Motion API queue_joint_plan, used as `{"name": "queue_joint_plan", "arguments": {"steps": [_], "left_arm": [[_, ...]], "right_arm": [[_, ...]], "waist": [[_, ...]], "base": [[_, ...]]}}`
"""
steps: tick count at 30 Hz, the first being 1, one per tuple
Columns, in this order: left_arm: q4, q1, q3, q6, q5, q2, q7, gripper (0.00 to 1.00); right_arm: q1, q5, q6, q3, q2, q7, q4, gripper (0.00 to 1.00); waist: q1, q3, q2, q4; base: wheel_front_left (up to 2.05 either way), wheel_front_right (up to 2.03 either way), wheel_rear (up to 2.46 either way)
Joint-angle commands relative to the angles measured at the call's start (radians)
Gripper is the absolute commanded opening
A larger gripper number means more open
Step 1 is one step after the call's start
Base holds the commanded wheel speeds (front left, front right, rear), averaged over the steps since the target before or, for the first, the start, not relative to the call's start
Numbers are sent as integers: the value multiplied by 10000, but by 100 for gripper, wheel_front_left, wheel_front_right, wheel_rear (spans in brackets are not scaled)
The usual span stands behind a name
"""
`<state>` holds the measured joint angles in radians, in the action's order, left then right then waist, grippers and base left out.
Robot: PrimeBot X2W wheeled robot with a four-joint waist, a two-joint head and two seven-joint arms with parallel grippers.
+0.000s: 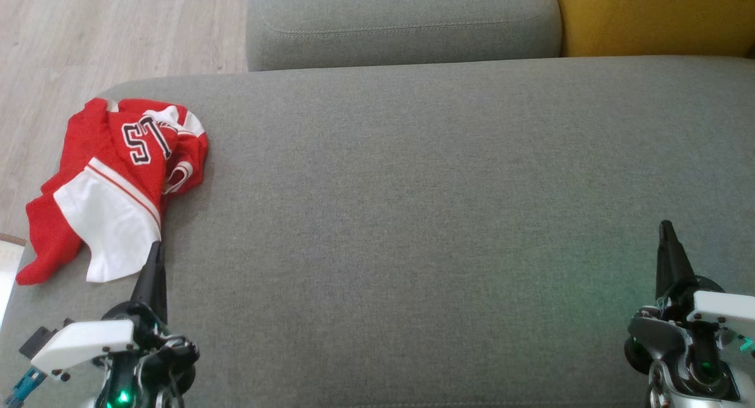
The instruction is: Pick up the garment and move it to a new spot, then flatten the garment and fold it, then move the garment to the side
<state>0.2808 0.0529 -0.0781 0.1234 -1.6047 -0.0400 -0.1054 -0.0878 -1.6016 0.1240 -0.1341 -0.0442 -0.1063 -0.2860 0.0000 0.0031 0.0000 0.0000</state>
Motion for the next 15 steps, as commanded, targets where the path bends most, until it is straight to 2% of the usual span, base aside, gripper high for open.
{"name": "queue_joint_plan", "arguments": {"steps": [1, 15], "left_arm": [[-360, 550, -352, 73, -44, -102, -75, 0], [-360, 550, -352, 73, -44, -102, -75, 0]], "right_arm": [[-201, -74, 67, 208, -60, -65, 413, 0], [-201, -74, 67, 208, -60, -65, 413, 0]], "waist": [[0, 0, 0, 0], [0, 0, 0, 0]], "base": [[0, 0, 0], [0, 0, 0]]}}
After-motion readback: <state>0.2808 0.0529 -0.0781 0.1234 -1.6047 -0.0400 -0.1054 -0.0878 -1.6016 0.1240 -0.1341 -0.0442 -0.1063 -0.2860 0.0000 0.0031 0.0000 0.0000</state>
